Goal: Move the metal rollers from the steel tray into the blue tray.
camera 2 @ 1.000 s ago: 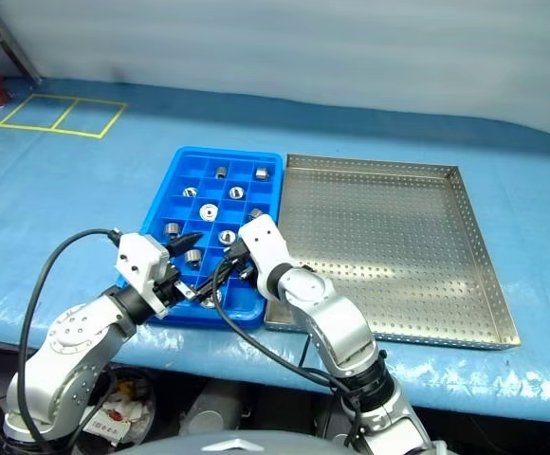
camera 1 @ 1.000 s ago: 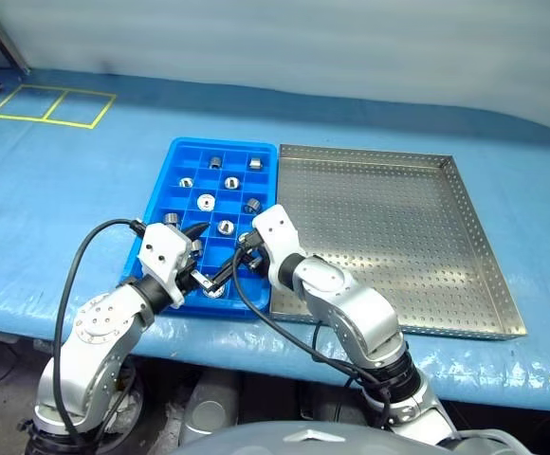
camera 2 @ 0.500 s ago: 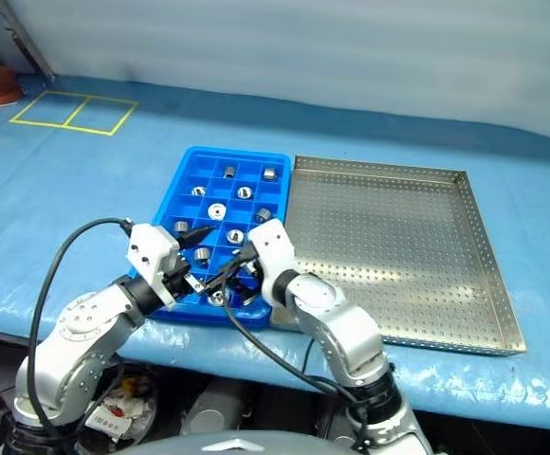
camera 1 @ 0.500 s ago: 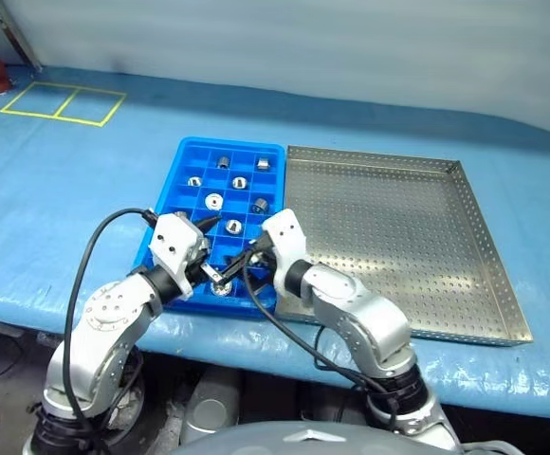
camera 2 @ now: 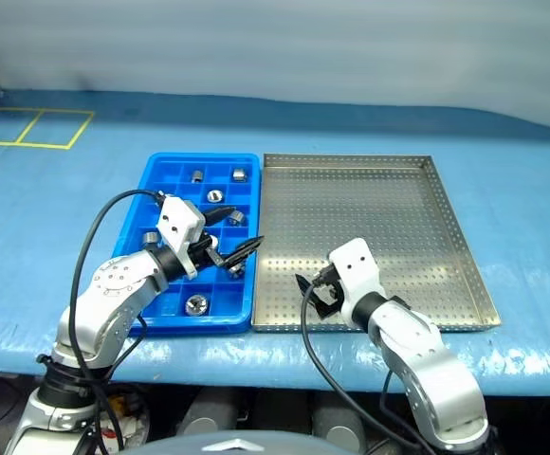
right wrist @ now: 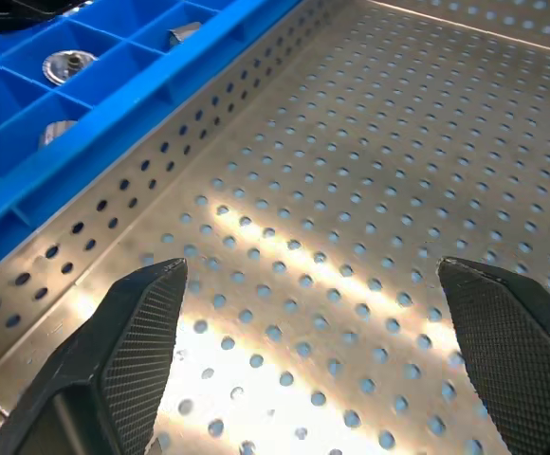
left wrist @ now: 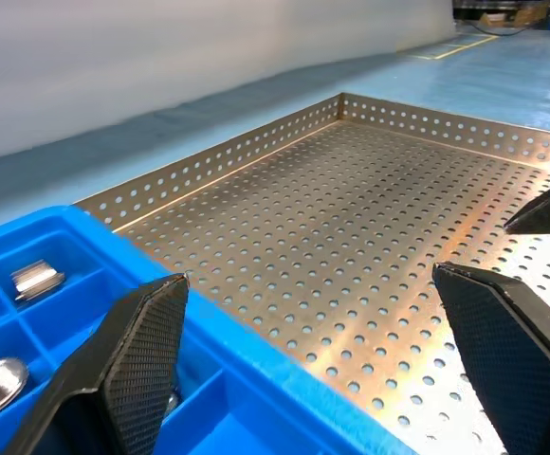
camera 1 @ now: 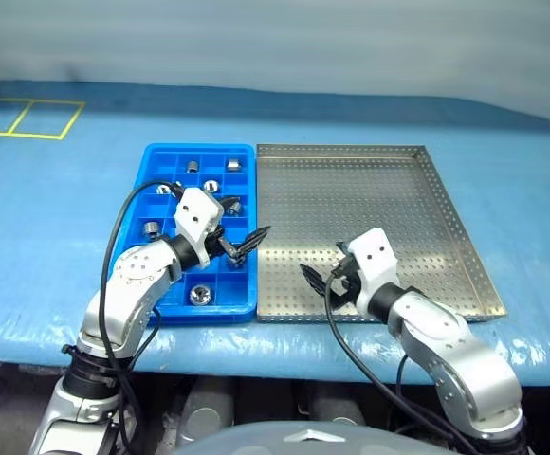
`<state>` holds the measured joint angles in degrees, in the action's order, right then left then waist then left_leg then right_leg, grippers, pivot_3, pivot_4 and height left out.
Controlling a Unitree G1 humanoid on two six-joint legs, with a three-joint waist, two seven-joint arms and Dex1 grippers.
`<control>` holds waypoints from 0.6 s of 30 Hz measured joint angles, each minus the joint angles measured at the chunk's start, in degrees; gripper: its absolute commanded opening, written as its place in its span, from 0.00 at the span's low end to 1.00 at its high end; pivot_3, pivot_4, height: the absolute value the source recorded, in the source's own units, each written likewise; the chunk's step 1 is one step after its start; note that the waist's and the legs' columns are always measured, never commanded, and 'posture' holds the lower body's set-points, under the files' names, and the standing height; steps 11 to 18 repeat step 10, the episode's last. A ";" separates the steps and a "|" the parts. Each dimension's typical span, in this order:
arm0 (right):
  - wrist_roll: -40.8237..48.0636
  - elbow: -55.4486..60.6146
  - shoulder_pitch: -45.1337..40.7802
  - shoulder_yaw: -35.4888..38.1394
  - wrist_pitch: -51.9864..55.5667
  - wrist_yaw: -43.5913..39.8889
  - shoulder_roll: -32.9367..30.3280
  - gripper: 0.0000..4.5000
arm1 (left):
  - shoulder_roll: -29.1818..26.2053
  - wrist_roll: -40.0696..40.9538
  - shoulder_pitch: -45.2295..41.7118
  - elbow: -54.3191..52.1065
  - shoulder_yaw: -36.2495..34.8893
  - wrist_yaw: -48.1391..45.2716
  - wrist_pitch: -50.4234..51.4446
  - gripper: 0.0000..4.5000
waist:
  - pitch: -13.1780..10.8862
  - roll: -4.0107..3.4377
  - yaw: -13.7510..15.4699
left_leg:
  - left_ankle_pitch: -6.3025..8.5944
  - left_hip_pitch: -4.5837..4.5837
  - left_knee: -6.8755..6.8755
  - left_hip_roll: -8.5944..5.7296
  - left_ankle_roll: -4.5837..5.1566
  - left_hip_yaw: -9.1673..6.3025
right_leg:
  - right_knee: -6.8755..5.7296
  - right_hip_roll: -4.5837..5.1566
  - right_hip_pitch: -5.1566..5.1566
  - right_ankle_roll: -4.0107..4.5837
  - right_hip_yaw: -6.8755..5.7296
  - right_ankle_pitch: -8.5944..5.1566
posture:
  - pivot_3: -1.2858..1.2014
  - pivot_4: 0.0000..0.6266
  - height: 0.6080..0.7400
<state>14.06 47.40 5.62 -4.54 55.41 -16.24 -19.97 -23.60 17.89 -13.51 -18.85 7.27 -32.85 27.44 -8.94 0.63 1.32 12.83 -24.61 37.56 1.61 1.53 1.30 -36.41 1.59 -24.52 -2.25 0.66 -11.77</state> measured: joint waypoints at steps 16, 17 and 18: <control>-0.43 0.67 2.38 1.57 0.23 3.39 0.00 0.99 | 2.04 -4.05 0.01 3.03 0.73 2.04 -1.80 1.00 | -0.01 0.02 -1.00 | -0.01 0.03 0.35 0.09 0.00 0.04 | -0.41 0.02 -0.03 -0.01 0.11 0.01 | 0.53 0.24 1.00; -0.43 0.67 2.38 1.57 0.23 3.39 0.00 0.99 | 2.04 -4.05 0.01 3.03 0.73 2.04 -1.80 1.00 | -0.01 0.02 -1.00 | -0.01 0.03 0.35 0.09 0.00 0.04 | -0.41 0.02 -0.03 -0.01 0.11 0.01 | 0.53 0.24 1.00; -0.43 0.67 2.38 1.57 0.23 3.39 0.00 0.99 | 2.04 -4.05 0.01 3.03 0.73 2.04 -1.80 1.00 | -0.01 0.02 -1.00 | -0.01 0.03 0.35 0.09 0.00 0.04 | -0.41 0.02 -0.03 -0.01 0.11 0.01 | 0.53 0.24 1.00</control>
